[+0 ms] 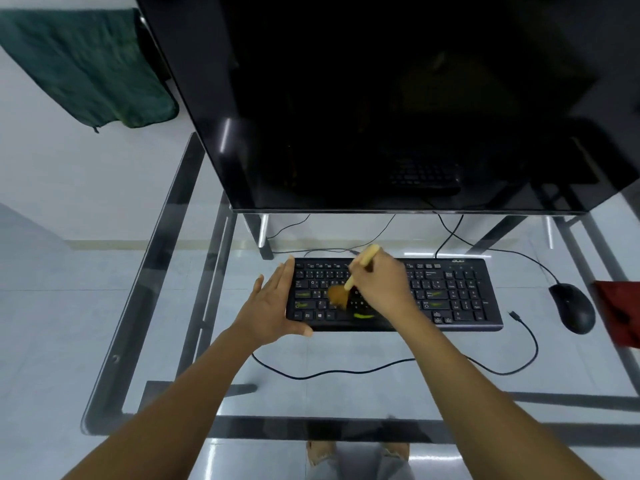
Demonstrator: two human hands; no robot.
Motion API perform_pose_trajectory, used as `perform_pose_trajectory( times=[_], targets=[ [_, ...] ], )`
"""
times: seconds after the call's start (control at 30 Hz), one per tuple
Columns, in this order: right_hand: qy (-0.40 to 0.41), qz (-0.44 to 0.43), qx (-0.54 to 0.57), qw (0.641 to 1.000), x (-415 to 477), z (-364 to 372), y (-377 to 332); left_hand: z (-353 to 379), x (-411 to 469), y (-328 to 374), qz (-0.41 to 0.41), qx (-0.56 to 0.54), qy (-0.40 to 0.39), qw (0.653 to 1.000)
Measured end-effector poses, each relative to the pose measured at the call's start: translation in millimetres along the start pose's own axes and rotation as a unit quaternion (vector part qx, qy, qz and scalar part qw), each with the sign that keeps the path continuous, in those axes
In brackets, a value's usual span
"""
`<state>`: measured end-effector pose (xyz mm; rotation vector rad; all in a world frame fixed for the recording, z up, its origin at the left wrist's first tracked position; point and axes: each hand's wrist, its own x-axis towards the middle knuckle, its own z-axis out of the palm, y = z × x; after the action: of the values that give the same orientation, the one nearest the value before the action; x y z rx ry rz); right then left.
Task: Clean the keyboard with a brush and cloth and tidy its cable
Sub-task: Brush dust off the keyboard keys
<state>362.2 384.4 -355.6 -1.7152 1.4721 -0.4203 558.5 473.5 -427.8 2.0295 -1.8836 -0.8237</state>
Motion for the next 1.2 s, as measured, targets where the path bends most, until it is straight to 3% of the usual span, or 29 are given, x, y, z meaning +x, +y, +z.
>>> perform_pose_trajectory(
  times=[0.07, 0.13, 0.27, 0.3, 0.4, 0.47, 0.53, 0.6, 0.63, 0.67, 0.77, 0.8, 0.9, 1.0, 1.07, 1.13, 1.2],
  targets=[
    [-0.010, 0.010, 0.063, 0.998, 4.6, 0.0, -1.8, 0.6, -0.1, 0.6, 0.000, -0.004, -0.001, 1.000],
    [-0.079, -0.007, -0.002, 0.997, 6.5, 5.0, -4.9, 0.0, -0.1, 0.8, -0.004, -0.009, -0.001, 1.000],
    [0.096, -0.095, 0.014, 0.991, 21.2, 9.8, -17.4, -0.1, -1.4, 3.0, -0.002, -0.020, 0.009, 1.000],
    [0.075, -0.108, 0.034, 0.991, 23.2, 12.1, -22.5, -0.1, -1.8, 3.0, -0.001, -0.021, 0.010, 1.000],
    [-0.101, -0.077, 0.015, 0.992, 20.6, 28.3, -31.3, -0.4, -2.3, 1.9, 0.000, -0.026, 0.014, 1.000],
    [-0.022, -0.102, -0.014, 0.994, 24.4, 33.4, -33.3, -1.0, -2.8, 2.2, 0.006, -0.025, 0.016, 1.000],
    [0.046, -0.102, 0.039, 0.993, 27.7, 32.6, -35.8, -0.3, -2.9, 2.0, 0.006, -0.030, 0.018, 0.999],
    [-0.044, -0.074, 0.092, 0.992, 26.7, 33.3, -39.7, -0.3, -3.2, 1.7, 0.001, -0.033, 0.014, 0.999],
    [-0.104, -0.059, 0.089, 0.989, 23.5, 34.8, -40.7, -0.4, -3.6, 1.8, 0.001, -0.034, 0.014, 0.999],
    [-0.116, -0.065, 0.044, 0.990, 22.3, 36.6, -38.6, -0.6, -3.7, 1.5, 0.001, -0.033, 0.014, 0.999],
    [0.016, -0.068, 0.047, 0.996, 23.3, 33.4, -34.0, -1.1, -4.0, 2.0, 0.010, -0.031, 0.019, 0.999],
    [0.010, -0.062, 0.065, 0.996, 24.5, 31.6, -31.2, -1.0, -3.9, 2.0, 0.009, -0.030, 0.021, 0.999],
    [-0.106, -0.025, 0.052, 0.993, 18.7, 22.7, -26.1, -1.7, -1.6, 2.8, 0.006, -0.010, 0.016, 1.000],
    [0.048, -0.053, 0.036, 0.997, 22.3, 4.2, -15.8, -3.8, 3.0, 11.3, 0.015, 0.015, 0.010, 1.000],
    [0.018, -0.028, 0.089, 0.995, 22.5, -9.5, -6.5, -4.9, 6.4, 20.4, 0.019, 0.013, 0.011, 1.000],
    [-0.103, 0.016, 0.097, 0.990, 16.1, -17.4, -0.8, -4.1, 9.7, 30.6, 0.024, 0.024, 0.003, 0.999],
    [-0.040, 0.002, 0.039, 0.998, 15.9, -22.6, 6.4, -0.5, 14.6, 39.2, 0.034, 0.043, 0.001, 0.998]
  ],
)
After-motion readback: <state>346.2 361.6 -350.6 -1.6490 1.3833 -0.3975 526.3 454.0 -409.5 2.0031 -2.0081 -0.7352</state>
